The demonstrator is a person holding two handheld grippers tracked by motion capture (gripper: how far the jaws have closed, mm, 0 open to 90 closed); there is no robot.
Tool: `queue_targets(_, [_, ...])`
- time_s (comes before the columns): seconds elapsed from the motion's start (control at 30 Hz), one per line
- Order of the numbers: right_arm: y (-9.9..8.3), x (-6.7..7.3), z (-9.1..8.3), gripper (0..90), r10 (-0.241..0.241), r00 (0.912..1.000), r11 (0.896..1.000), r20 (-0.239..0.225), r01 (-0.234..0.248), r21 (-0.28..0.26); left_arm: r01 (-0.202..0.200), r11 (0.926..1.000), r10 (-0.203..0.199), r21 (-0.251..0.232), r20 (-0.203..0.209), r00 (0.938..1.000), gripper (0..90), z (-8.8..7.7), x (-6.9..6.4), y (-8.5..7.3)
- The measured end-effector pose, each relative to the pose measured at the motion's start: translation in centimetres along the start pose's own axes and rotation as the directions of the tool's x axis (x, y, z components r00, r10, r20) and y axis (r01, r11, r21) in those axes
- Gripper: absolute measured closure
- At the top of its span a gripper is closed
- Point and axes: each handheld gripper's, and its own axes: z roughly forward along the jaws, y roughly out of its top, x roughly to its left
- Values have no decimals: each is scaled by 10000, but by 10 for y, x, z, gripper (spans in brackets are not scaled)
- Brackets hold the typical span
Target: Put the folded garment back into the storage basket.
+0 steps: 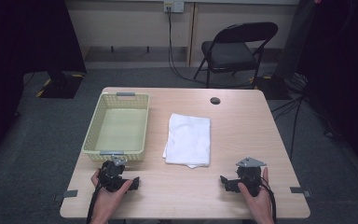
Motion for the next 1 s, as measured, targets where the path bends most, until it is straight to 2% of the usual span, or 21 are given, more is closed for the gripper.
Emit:
queue_targets(0.13, [0,0,0,0,4,10000,10000,6,-4,0,-19,10000,19,-49,15,10000,0,0,0,-1])
queue_targets(0.33, [0,0,0,0,56,10000,10000,48,-56,2,-39,9990,41,-440,36,10000,0,0,1,-5])
queue_targets(0.67, [0,0,0,0,57,10000,10000,50,-57,2,71,9995,-74,-295,-93,9999,8,-1,1,-4])
queue_targets(0.73, [0,0,0,0,58,10000,10000,48,-58,-1,200,9996,-203,-210,-124,9997,11,-3,0,-5])
queue_targets(1.0, [0,0,0,0,36,10000,10000,25,-36,4,124,9999,-126,-119,-119,9999,27,-4,1,-4])
